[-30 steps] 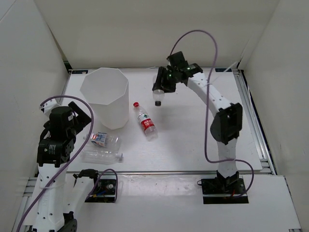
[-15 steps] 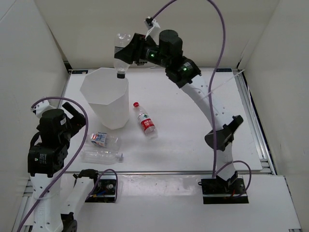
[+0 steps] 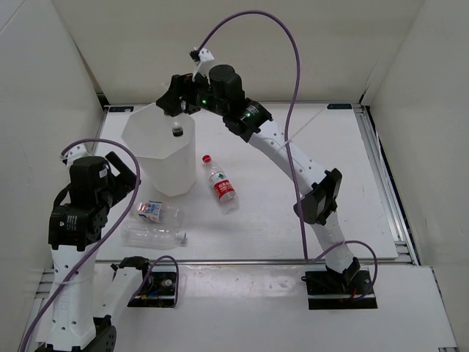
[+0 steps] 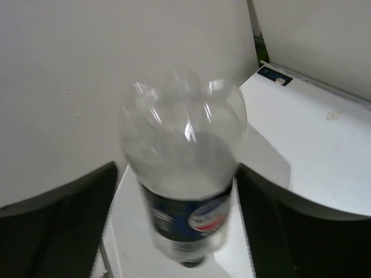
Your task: Put the plastic bottles in the bin
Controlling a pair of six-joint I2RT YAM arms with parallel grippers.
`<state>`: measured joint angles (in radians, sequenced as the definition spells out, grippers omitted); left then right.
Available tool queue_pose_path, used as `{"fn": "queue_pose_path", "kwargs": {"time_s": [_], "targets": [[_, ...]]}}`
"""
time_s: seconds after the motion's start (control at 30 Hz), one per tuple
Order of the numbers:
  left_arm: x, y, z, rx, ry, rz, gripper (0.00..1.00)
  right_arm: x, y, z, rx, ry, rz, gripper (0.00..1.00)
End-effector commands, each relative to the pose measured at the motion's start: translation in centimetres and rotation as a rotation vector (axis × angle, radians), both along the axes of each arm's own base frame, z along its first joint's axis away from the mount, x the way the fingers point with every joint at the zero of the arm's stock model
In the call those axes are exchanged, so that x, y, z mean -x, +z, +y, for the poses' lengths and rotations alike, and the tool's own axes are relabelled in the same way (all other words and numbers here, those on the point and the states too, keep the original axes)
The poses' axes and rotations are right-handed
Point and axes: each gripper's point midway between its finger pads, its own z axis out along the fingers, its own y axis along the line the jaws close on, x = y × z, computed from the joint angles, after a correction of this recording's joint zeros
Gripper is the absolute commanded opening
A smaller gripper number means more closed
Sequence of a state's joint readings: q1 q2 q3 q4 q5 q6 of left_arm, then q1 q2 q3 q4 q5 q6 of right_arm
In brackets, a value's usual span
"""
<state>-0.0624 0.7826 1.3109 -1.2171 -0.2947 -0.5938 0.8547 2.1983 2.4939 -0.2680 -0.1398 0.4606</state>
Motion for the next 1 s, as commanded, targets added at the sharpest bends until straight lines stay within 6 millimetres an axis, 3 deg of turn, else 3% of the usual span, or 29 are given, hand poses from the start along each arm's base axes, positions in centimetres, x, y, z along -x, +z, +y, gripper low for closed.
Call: {"fn": "queue_pose_path", "kwargs": {"time_s": [0.0, 0.03, 0.17, 0.2, 0.23, 0.27, 0.37, 0.4, 0.47, 0.53, 0.6, 0.63, 0.67, 0.73, 0.77, 0.8, 0.97], "targets": [[-0.8, -0.6, -0.5, 0.050, 0.019, -0.014, 0.99, 1.4, 4.4, -2.1, 0.015, -0.020, -0.150, 0.94], [-0.9, -1.0, -0.7, 0.088, 0.049, -0.012, 0.99, 1.3, 4.2, -2.7, 0.035, -0.039, -0.152, 1.00], [-0.8, -4.4, -1.1, 0.193, 0.143, 0.031, 0.99, 2.0, 4.3, -5.5, 0.137, -0.087, -0.169, 1.00], [-0.4, -6.1, -1.1, 0.207, 0.163, 0.066, 0.99, 2.7, 6.1, -6.8, 0.124, -0.107, -0.192, 1.00], [-0.4, -7.0, -1.2, 0.240, 0.198, 0.081, 0.99, 2.7, 6.3, -7.4, 0.131, -0.128, -0.199, 1.00], [0.0, -7.8, -1.1, 0.249, 0.224, 0.093, 0.99, 3.0, 8.1, -9.5, 0.122, -0.169, -0.221, 1.00], [0.7, -10.5, -0.8, 0.289, 0.321, 0.139, 0.99, 1.7, 8.4, -13.5, 0.118, -0.317, -0.164, 1.00], [0.9, -11.4, -0.8, 0.294, 0.335, 0.158, 0.99, 0.9, 6.5, -15.6, 0.156, -0.348, -0.103, 1.00], [0.9, -11.7, -0.7, 0.304, 0.361, 0.157, 0.99, 0.7, 3.4, -17.0, 0.188, -0.316, 0.015, 1.00], [0.9, -11.7, -0.9, 0.311, 0.356, 0.160, 0.99, 1.2, -1.9, -18.2, 0.239, -0.235, 0.206, 0.98], [0.9, -11.7, -0.9, 0.311, 0.356, 0.160, 0.99, 2.2, -4.4, -18.9, 0.263, -0.199, 0.302, 0.95], [0.7, -11.9, -0.7, 0.304, 0.362, 0.155, 0.99, 2.8, -7.7, -18.7, 0.310, -0.168, 0.368, 0.95], [0.8, -11.8, -0.7, 0.306, 0.361, 0.146, 0.99, 4.1, -8.6, -18.2, 0.318, -0.094, 0.393, 0.94], [1.0, -12.6, -0.5, 0.299, 0.377, 0.164, 0.99, 4.8, -11.3, -17.5, 0.349, -0.029, 0.451, 0.92], [1.1, -12.5, -0.5, 0.302, 0.375, 0.156, 0.99, 4.8, -13.5, -17.0, 0.384, 0.001, 0.494, 0.92], [1.2, -12.8, -0.5, 0.299, 0.377, 0.164, 0.99, 5.1, -14.8, -16.8, 0.399, 0.029, 0.534, 1.00], [0.9, -12.3, -0.3, 0.268, 0.359, 0.172, 0.99, 5.6, -21.5, -14.2, 0.505, 0.094, 0.624, 1.00]]}}
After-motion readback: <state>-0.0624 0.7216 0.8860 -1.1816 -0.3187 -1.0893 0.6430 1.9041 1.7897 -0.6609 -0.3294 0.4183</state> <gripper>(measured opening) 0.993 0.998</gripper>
